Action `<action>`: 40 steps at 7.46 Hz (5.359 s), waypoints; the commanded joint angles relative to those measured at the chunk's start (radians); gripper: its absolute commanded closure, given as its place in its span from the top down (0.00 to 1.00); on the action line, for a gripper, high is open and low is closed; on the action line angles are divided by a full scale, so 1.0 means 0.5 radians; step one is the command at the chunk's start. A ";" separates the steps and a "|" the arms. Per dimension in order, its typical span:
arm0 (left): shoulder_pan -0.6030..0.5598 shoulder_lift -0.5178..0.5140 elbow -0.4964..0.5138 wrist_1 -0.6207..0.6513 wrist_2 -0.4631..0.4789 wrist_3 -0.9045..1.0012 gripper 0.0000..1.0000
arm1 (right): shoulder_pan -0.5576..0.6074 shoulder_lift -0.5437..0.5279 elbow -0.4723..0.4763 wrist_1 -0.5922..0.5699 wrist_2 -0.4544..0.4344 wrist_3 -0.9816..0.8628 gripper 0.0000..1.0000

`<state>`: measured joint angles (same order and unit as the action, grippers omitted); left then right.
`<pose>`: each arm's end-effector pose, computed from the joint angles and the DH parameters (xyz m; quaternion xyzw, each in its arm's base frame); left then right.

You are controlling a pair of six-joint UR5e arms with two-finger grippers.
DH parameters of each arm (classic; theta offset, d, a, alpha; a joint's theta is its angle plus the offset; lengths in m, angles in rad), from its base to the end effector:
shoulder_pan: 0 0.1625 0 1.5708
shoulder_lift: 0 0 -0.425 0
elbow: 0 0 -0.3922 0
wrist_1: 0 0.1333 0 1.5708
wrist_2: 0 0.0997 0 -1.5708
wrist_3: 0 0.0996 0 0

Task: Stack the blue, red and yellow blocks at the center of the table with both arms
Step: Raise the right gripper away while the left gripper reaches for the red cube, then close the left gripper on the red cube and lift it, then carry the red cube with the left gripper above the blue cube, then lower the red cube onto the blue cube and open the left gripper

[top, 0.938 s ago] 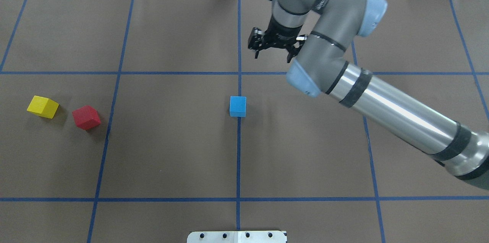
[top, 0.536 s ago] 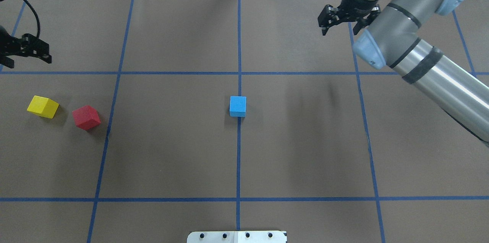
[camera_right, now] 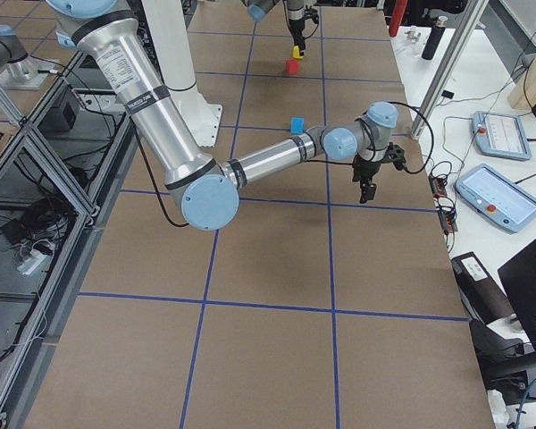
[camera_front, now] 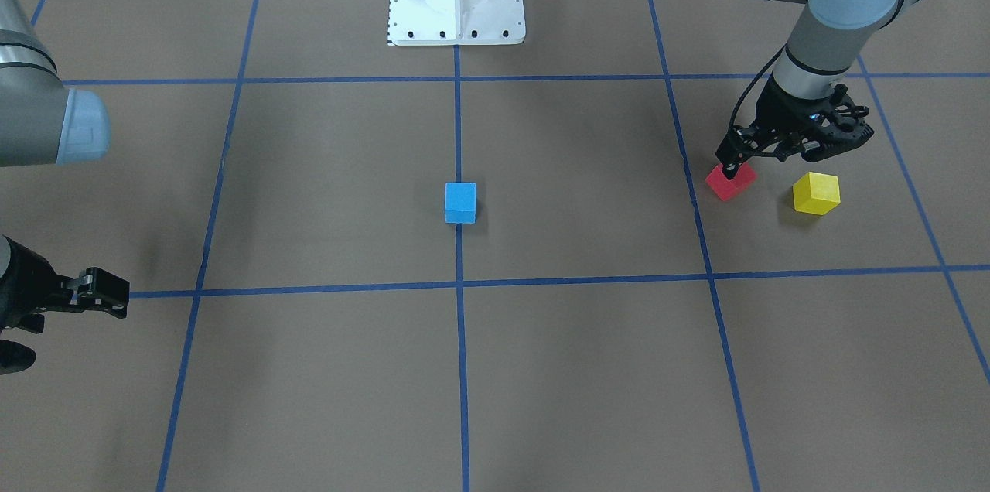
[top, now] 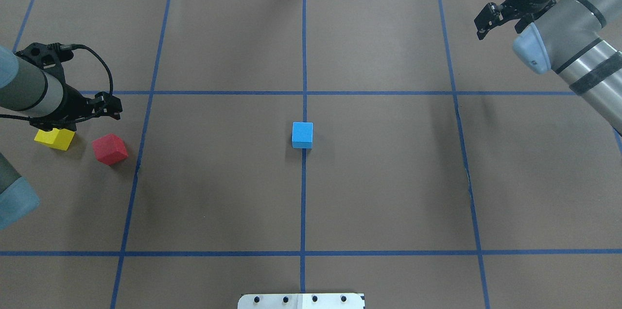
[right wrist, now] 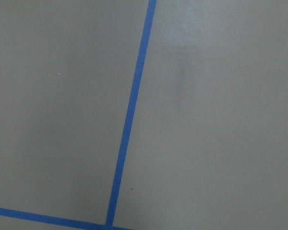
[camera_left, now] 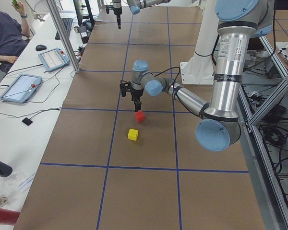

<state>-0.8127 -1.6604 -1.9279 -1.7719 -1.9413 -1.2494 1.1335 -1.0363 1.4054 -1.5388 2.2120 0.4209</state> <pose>0.2919 -0.4497 0.4302 0.0207 0.3577 -0.1697 0.9181 -0.2319 -0.6701 0.4213 0.0434 -0.3595 -0.0704 0.9295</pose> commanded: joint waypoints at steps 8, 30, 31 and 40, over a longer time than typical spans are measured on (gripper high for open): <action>0.183 0.023 0.235 -0.153 0.005 -0.005 1.00 | 0.016 -0.060 0.027 0.007 0.037 -0.004 1.00; 0.478 -1.708 0.947 0.620 -0.001 0.538 0.00 | 0.687 -0.906 0.453 0.007 0.347 -0.707 1.00; 0.481 -1.738 0.993 0.620 -0.001 0.538 0.00 | 0.687 -0.906 0.453 0.007 0.344 -0.710 1.00; 0.515 -1.760 1.089 0.507 -0.017 0.358 0.53 | 0.687 -0.906 0.453 0.007 0.347 -0.710 1.00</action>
<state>-0.5554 -2.5386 -1.3813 -1.5170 -1.9493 -1.0517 1.4772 -1.4883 1.6321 -1.5355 2.3848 0.0665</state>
